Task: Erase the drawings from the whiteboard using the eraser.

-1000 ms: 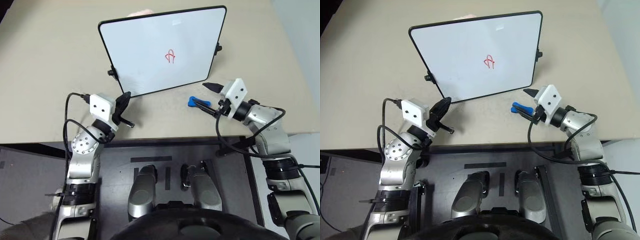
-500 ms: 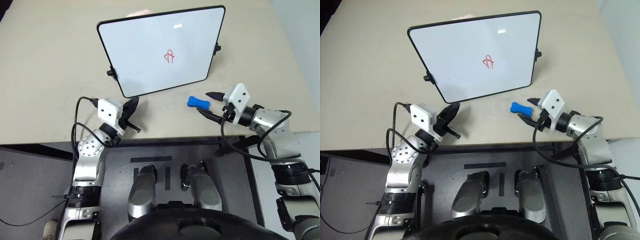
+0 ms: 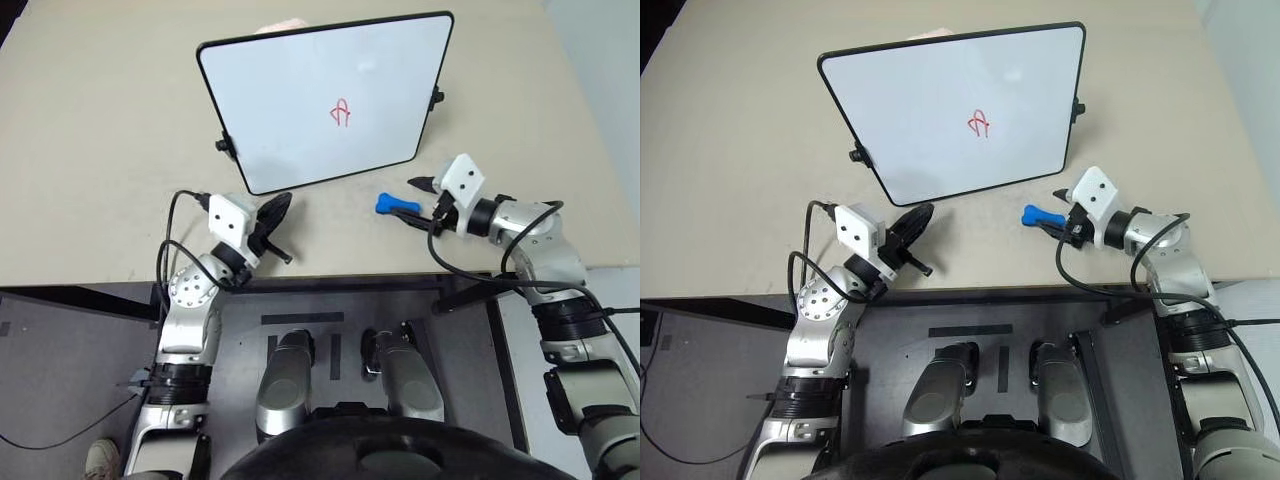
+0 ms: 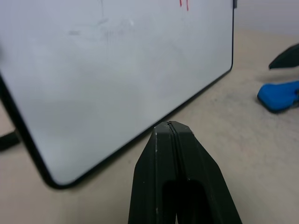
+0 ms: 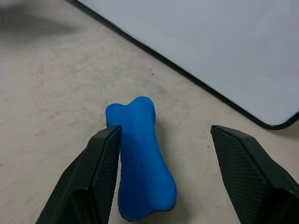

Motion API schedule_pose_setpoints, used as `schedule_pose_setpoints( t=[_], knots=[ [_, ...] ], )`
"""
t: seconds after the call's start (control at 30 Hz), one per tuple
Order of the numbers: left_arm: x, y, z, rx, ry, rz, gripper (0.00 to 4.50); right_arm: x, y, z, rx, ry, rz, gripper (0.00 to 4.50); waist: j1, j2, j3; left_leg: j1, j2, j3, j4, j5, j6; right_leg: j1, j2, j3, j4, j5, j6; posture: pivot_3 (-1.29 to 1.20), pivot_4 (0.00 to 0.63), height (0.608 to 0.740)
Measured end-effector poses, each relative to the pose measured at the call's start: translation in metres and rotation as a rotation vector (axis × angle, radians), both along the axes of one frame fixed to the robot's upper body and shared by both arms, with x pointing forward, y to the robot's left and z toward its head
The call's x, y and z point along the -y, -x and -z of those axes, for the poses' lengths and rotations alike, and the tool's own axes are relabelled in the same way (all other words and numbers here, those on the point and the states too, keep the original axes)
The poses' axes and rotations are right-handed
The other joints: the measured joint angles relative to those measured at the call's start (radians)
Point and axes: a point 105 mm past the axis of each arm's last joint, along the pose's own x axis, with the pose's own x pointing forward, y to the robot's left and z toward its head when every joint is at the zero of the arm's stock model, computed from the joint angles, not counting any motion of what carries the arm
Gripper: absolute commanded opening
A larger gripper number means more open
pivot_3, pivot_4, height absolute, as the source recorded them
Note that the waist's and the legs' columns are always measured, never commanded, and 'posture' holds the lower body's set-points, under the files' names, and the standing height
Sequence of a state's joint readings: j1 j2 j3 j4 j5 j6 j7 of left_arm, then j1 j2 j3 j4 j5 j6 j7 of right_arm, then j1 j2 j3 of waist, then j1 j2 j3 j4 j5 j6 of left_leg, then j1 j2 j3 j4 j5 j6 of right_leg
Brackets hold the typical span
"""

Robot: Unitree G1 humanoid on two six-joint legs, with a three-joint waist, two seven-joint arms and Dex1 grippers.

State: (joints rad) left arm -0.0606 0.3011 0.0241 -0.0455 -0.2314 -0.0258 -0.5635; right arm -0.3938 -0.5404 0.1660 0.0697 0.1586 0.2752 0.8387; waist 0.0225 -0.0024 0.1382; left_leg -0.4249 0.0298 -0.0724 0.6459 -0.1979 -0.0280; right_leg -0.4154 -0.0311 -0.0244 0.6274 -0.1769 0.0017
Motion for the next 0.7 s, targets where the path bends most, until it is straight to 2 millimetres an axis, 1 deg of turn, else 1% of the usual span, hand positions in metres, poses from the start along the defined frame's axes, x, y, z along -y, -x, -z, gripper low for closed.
schedule_pose_setpoints(
  t=[0.17, 0.2, 0.27, 0.5, 0.53, 0.7],
  knots=[
    [-0.001, 0.003, 0.005, -0.011, 0.006, -0.013, 0.00, -0.002, 0.001, 0.001, -0.007, 0.006, -0.021, 3.22, -0.001, 0.000, 0.000, 0.000, 0.000, 0.000, 0.000, 0.000, 0.000, 0.000, 0.000, 0.000, 0.000, -0.001, 0.000, 0.00, 0.150, 0.740],
    [-0.002, 0.005, 0.007, -0.017, 0.007, -0.017, 0.00, -0.002, 0.001, 0.001, -0.010, 0.007, -0.025, 3.06, -0.001, 0.000, 0.000, 0.000, 0.000, 0.000, 0.000, 0.000, 0.000, 0.000, 0.001, 0.000, 0.000, -0.001, 0.001, 0.00, 0.150, 0.740],
    [-0.004, 0.007, 0.012, -0.031, 0.008, -0.032, 0.00, -0.002, 0.003, 0.003, -0.019, 0.010, -0.032, 2.63, -0.001, 0.000, 0.000, 0.000, 0.000, 0.000, 0.000, -0.001, 0.000, 0.000, 0.001, 0.000, 0.000, -0.002, 0.001, 0.00, 0.150, 0.740],
    [-0.006, 0.009, 0.013, -0.034, 0.006, -0.043, 0.00, -0.002, 0.005, 0.006, -0.031, 0.019, -0.049, 0.22, -0.001, 0.000, 0.000, 0.002, 0.001, 0.000, 0.000, 0.000, -0.002, 0.003, 0.001, 0.000, 0.000, -0.004, 0.006, 0.00, 0.150, 0.740],
    [-0.006, 0.009, 0.013, -0.033, 0.006, -0.043, 0.00, -0.001, 0.005, 0.007, -0.033, 0.023, -0.044, 0.04, -0.001, 0.000, 0.000, 0.003, 0.001, 0.000, 0.000, 0.000, -0.003, 0.004, 0.001, 0.000, 0.000, -0.004, 0.006, 0.00, 0.150, 0.740],
    [-0.005, 0.008, 0.011, -0.028, 0.005, -0.041, 0.00, -0.001, 0.004, 0.006, -0.017, 0.033, -0.041, 0.04, -0.001, 0.000, 0.000, 0.004, 0.001, -0.001, 0.000, 0.000, -0.003, 0.005, 0.002, 0.001, 0.000, -0.005, 0.006, 0.00, 0.150, 0.740]
  ],
)
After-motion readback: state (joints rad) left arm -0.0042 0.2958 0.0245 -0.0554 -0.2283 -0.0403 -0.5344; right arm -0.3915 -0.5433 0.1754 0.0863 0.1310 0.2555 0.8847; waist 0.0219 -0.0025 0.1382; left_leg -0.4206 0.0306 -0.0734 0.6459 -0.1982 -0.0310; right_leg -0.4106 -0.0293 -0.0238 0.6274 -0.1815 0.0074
